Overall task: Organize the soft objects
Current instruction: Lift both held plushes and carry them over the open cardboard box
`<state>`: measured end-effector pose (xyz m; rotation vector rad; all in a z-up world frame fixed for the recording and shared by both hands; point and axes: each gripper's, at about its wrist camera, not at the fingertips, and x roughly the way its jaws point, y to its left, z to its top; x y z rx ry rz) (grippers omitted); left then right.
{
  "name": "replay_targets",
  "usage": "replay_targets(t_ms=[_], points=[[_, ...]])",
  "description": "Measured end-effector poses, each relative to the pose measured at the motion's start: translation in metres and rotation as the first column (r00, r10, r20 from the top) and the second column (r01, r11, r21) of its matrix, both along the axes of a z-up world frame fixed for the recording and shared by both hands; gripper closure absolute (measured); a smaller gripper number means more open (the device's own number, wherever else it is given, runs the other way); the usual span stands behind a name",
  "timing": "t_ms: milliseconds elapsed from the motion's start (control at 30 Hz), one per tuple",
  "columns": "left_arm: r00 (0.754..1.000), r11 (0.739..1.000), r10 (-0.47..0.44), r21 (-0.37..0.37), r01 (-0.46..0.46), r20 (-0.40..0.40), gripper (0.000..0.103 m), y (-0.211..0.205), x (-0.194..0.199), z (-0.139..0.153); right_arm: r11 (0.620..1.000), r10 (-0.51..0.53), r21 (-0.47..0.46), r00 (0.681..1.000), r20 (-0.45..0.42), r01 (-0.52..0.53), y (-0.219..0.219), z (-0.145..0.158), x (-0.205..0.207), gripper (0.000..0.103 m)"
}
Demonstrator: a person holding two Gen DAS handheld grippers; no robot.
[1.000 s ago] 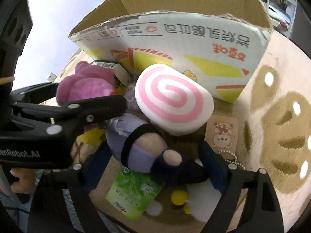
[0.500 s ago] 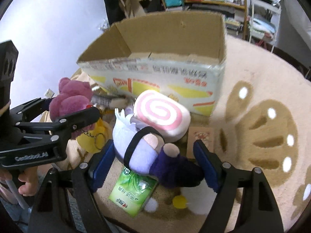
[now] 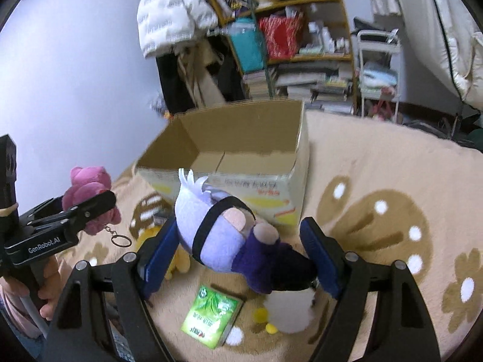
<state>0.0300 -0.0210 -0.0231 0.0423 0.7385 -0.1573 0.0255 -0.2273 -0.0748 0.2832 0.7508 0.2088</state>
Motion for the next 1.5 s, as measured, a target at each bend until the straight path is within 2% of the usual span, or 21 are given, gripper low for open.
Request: replay_targets(t_ms=[267, 500, 733, 967, 1500], points=[[0.983, 0.998, 0.057, -0.014, -0.055, 0.175, 0.020, 0.010, -0.008, 0.027, 0.998, -0.041, -0.036, 0.981, 0.191, 0.049, 0.002, 0.028, -0.018, 0.018], [0.969, 0.998, 0.055, -0.005, -0.056, 0.242, 0.020, 0.010, 0.004, 0.038, 0.993, -0.046, -0.092, 0.970, 0.237, 0.070, 0.008, 0.035, -0.011, 0.018], [0.963, 0.998, 0.000, 0.055, -0.016, 0.271, 0.020, -0.007, 0.018, 0.040, 0.993, -0.055, -0.090, 0.964, 0.261, 0.081, 0.007, 0.037, 0.003, 0.018], [0.958, 0.997, -0.023, 0.079, 0.001, 0.285, 0.020, -0.018, 0.029, 0.036, 0.994, -0.057, -0.076, 0.957, 0.283, 0.082, 0.007, 0.039, 0.020, 0.018], [0.971, 0.999, -0.032, 0.044, 0.022, 0.236, 0.020, -0.025, 0.069, 0.019, 0.997, -0.043, -0.054, 0.954, 0.295, 0.061, 0.011, 0.031, 0.067, 0.018]])
